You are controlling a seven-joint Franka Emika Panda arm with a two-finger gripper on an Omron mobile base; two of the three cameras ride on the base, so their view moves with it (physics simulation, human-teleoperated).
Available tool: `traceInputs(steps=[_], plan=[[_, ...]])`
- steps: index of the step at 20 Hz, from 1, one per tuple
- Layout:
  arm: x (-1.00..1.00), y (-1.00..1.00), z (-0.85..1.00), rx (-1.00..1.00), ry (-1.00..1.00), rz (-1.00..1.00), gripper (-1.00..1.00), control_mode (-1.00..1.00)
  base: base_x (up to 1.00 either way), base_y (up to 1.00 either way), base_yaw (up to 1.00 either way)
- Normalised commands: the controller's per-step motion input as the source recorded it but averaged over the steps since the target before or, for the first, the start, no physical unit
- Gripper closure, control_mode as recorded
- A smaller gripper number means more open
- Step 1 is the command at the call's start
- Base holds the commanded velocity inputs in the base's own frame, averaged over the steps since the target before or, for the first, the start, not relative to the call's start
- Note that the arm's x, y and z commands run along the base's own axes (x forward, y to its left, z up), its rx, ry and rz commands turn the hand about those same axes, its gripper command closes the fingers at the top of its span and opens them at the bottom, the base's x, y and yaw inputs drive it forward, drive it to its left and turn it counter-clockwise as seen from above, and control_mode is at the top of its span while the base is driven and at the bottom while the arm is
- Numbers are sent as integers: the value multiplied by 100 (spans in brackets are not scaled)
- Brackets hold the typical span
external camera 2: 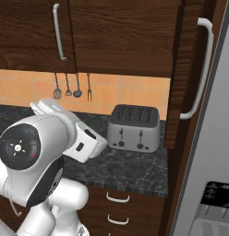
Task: Pick the kettle from the counter and place it on the tray. Then pick the mug from the cabinet and place it on the tray. Then close the cabinet doors.
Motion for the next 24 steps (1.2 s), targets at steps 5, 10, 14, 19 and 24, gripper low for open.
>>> traceInputs(steps=[5, 10, 14, 19, 24], plan=[[-48, 0, 0, 20, 0, -20, 100, -100, 0, 0, 0], [-27, -14, 0, 17, -2, -2, 100, -100, 0, 0, 0], [-53, -21, 0, 33, -23, 0, 100, -100, 0, 0, 0], [-22, -43, 1, 37, -16, 0, 100, -100, 0, 0, 0], [0, -40, 0, 10, -8, -4, 100, -100, 0, 0, 0]])
